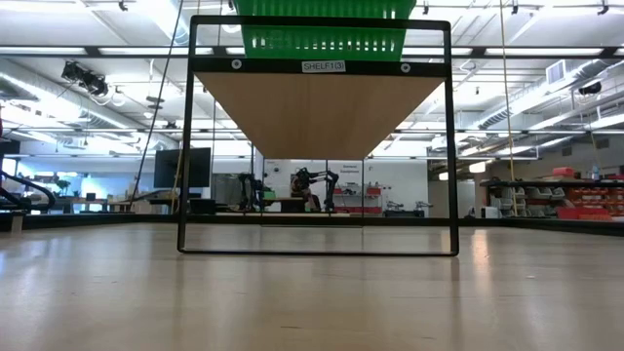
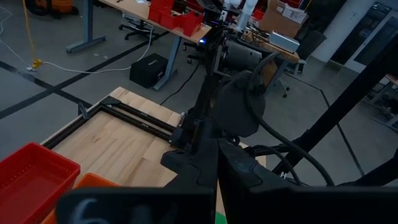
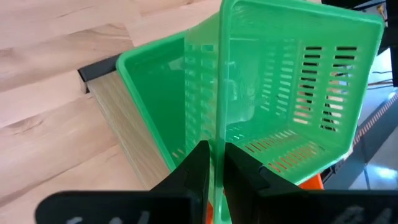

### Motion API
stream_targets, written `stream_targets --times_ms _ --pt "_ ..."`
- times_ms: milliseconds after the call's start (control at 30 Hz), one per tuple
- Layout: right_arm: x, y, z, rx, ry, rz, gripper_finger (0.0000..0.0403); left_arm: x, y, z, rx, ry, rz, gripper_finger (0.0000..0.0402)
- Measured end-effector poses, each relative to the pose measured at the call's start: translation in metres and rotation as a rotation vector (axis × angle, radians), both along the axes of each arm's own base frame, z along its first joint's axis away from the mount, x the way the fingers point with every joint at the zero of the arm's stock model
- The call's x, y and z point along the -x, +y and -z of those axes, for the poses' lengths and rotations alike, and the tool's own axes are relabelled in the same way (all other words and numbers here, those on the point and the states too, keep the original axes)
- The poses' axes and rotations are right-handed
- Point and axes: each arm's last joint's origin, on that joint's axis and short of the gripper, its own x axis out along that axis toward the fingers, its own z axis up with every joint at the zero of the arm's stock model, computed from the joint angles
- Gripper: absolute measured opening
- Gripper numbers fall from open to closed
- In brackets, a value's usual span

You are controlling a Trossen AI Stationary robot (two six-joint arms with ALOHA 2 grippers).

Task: Stack baskets on shelf by color
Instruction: Stack the green basket on top of the green baskets on the shelf

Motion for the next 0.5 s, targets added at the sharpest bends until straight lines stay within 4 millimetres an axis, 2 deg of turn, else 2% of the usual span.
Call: stream_targets --times_ms 500 --pt "0.0 -0.0001 0.0 0.001 0.0 -0.001 0.0048 0.0001 0.0004 0.0 -0.012 0.001 -0.016 0.0016"
